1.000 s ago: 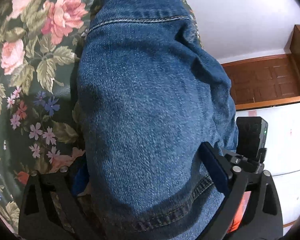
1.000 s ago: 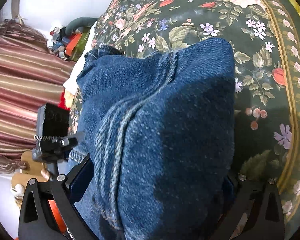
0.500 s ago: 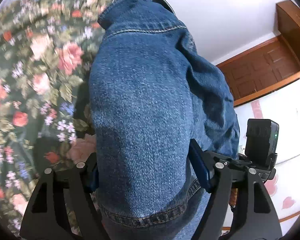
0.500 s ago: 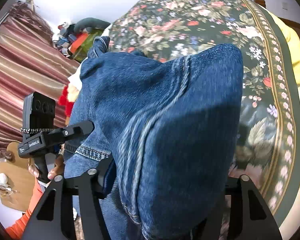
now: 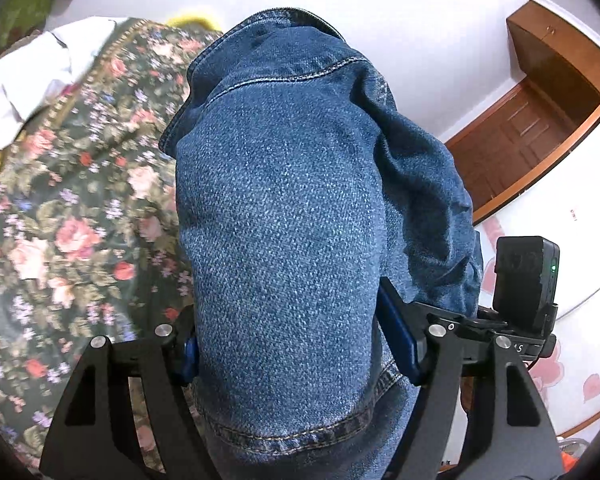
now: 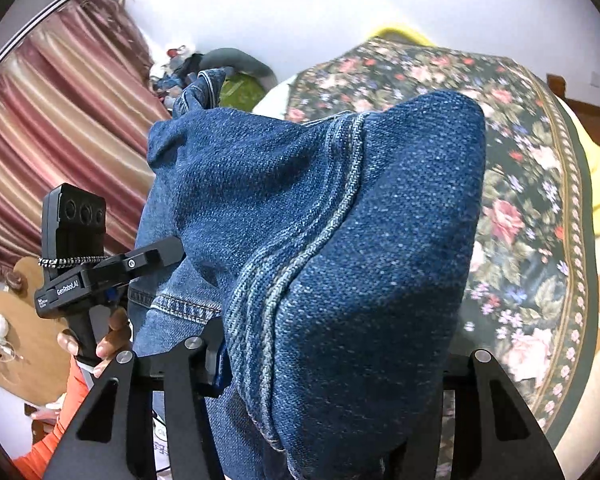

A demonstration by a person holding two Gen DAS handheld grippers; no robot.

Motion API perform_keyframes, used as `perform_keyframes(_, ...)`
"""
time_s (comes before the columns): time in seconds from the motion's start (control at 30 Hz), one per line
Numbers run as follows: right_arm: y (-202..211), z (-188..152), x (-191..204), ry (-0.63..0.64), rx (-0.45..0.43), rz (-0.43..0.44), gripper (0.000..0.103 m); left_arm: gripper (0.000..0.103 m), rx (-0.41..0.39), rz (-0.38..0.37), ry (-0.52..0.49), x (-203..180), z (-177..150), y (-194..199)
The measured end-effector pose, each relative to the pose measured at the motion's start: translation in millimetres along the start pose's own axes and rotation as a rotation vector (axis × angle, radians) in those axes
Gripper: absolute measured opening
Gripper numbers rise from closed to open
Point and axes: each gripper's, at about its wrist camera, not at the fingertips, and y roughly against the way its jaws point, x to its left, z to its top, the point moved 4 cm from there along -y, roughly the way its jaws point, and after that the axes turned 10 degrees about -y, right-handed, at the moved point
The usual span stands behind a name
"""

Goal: Fold large clothes

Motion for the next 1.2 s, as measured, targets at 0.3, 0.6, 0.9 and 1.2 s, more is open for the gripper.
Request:
perform_keyframes(0.3,-51,-16,63,0.026,0.054,0.007,0.052,0.073,-0.016,0.038,0.052,72,-19,45)
perform_keyframes(0.6,-150,-36,80,0.019,0.209,-0.02,0.052,0.073,0.041,0.071,0.177,154,-65,49)
perform_keyframes(0.9,-220,-44,46,-0.027,0.306,-0.076,0.052,0.073,0.111,0.067,0.237,209,-93,4)
perform_keyframes(1.2,-237,-43,36,-0.034,0.324,-0.063,0.055,0.073,0.081,0.058,0.232,218,-105,0)
